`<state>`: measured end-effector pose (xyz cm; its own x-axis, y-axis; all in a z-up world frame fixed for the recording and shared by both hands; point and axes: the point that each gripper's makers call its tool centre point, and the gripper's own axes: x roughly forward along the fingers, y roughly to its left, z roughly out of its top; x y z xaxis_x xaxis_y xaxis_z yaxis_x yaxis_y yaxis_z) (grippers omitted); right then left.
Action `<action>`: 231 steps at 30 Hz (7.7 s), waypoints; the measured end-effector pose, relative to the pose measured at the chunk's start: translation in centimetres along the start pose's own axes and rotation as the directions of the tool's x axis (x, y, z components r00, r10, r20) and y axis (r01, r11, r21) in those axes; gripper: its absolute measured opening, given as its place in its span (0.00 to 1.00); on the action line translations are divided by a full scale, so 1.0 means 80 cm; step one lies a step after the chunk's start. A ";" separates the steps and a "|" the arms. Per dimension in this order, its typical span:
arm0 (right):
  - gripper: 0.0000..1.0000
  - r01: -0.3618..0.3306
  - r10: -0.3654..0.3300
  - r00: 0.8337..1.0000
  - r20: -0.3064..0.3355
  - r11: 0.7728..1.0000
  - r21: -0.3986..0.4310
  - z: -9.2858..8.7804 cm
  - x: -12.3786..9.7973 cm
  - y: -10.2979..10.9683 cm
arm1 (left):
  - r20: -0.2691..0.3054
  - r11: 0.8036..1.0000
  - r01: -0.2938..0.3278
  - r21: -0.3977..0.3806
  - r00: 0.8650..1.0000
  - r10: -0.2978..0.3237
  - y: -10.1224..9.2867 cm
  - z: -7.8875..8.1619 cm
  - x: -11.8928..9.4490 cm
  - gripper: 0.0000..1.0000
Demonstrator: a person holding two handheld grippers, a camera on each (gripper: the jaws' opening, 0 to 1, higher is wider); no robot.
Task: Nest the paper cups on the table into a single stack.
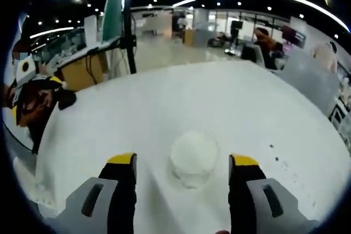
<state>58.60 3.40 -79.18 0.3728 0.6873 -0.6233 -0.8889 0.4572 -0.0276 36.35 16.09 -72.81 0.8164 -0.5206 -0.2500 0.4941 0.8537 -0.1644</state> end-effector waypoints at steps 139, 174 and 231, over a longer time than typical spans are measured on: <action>0.37 -0.133 0.063 0.919 0.389 0.979 0.154 0.066 -0.365 0.203 | -0.031 0.963 0.243 0.115 0.970 -0.241 -0.133 0.057 -0.027 0.98; 0.37 -0.301 0.015 0.846 0.533 0.838 0.455 0.048 -0.328 0.248 | -0.021 0.956 0.283 0.073 0.959 -0.282 -0.159 0.051 -0.045 0.97; 0.37 -0.499 0.057 0.781 0.623 0.656 0.566 0.058 -0.286 0.270 | 0.130 0.827 0.552 -0.108 0.832 -0.539 -0.227 0.101 -0.039 0.43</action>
<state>32.10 0.13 -61.91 0.4064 0.9137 -0.0016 -0.6190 0.2766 0.7351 27.23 2.34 -61.37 0.4523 -0.8918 0.0045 0.8269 0.4175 -0.3767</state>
